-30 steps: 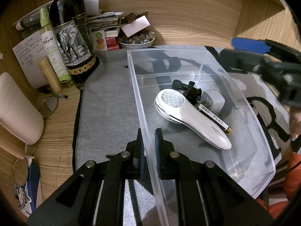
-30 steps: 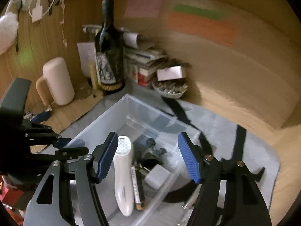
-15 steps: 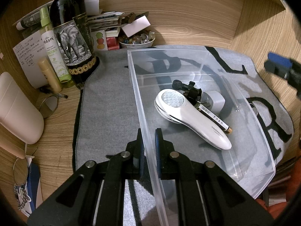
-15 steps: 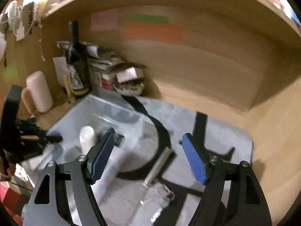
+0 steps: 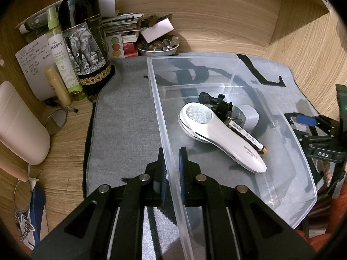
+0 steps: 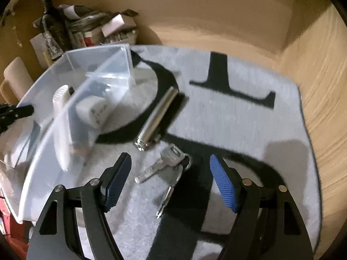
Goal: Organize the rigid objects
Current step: 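Move the right gripper to the silver keys and grasp them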
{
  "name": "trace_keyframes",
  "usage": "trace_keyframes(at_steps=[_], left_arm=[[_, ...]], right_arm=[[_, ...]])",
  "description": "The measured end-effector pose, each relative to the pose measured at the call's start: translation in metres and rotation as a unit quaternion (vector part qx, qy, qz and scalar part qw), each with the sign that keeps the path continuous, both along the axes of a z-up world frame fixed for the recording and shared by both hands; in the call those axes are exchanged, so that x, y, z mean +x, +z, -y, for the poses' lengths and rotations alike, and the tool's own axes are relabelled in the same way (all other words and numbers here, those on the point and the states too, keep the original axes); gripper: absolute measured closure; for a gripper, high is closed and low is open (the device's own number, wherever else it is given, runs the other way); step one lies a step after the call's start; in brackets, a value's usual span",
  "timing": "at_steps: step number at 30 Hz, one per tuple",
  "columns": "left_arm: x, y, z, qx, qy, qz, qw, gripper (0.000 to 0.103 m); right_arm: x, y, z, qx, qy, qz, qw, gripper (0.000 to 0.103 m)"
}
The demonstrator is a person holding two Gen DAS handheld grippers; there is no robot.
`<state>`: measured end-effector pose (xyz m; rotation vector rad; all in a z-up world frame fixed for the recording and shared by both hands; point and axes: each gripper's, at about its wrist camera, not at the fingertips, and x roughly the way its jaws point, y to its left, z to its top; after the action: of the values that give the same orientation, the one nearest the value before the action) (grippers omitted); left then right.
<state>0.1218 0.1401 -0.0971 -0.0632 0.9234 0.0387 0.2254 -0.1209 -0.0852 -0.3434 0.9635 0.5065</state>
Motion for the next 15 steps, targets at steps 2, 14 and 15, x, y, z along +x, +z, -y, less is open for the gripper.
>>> trace_keyframes(at_steps=[2, 14, 15], left_arm=[[0.0, 0.0, 0.0, 0.0, 0.0, 0.0, 1.0, 0.093], [0.0, 0.0, 0.0, 0.0, 0.0, 0.0, 1.0, 0.093], [0.0, 0.0, 0.0, 0.0, 0.0, 0.001, 1.0, 0.093]], right_arm=[[0.003, -0.004, 0.001, 0.0, -0.005, -0.004, 1.0, 0.031], [0.011, -0.02, -0.008, -0.009, 0.008, 0.004, 1.0, 0.05], [0.011, -0.02, -0.008, -0.009, 0.011, 0.005, 1.0, 0.057]])
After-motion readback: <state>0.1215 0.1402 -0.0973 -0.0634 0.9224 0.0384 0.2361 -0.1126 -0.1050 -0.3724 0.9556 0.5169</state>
